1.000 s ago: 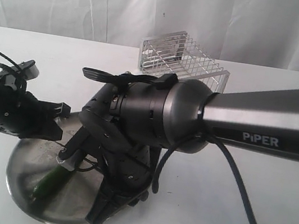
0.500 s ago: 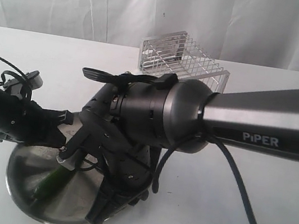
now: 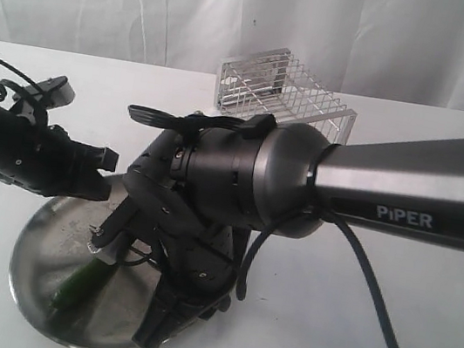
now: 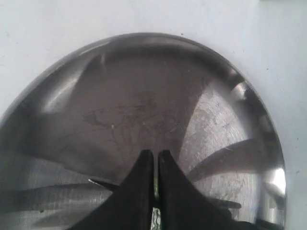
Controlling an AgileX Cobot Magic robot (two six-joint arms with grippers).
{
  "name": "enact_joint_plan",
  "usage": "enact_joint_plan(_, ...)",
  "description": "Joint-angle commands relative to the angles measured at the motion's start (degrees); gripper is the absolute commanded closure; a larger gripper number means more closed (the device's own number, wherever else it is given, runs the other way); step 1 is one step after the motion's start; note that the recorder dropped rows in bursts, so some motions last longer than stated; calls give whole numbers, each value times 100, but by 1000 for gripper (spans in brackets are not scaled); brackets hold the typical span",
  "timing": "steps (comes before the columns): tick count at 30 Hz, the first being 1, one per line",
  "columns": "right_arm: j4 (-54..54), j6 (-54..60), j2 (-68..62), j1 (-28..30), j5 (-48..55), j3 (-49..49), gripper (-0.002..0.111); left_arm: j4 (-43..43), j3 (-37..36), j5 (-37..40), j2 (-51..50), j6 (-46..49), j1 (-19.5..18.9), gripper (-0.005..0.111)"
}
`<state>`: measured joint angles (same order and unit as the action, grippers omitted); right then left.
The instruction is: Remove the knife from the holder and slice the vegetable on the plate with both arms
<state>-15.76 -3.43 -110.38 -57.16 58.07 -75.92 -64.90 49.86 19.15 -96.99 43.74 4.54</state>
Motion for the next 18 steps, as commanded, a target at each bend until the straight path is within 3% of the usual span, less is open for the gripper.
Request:
enact_joint_plan(1,-30,-5,-4,4,-29,5,108,115,-71,107,-81,-11,16,96)
enact_joint_plan(18,-30,-30,-4,4,-59,5,108,66,-218,30,-708,20,16,96)
